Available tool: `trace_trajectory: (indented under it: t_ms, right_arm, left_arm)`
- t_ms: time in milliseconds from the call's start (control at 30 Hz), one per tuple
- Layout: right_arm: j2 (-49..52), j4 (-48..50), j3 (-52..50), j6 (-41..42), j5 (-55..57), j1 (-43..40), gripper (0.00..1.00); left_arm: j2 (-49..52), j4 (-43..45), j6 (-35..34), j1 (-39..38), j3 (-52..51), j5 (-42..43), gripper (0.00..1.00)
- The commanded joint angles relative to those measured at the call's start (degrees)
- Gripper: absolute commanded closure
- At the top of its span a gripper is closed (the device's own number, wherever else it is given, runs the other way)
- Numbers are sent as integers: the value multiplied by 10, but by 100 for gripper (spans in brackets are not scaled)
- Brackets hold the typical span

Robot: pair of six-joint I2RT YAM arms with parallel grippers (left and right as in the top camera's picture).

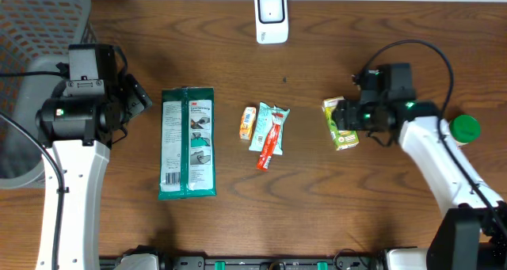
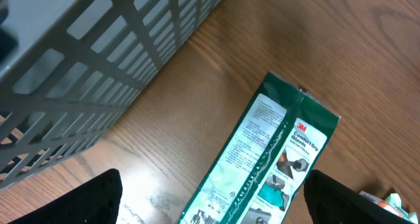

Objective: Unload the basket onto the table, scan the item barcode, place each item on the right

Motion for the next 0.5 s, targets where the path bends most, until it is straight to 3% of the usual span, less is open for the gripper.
trace_trajectory:
  t_ms: [0, 233, 467]
  right_arm:
    - [2, -78, 112, -17, -29, -28, 30]
    - [97, -338, 377, -71, -28, -35, 20]
    - [209, -355, 403, -74, -33, -30, 12]
  left_arm:
    - [-3, -2, 7, 2, 4, -7, 11]
    - [-3, -2, 7, 2, 4, -7, 11]
    - [-3, -2, 7, 2, 4, -7, 11]
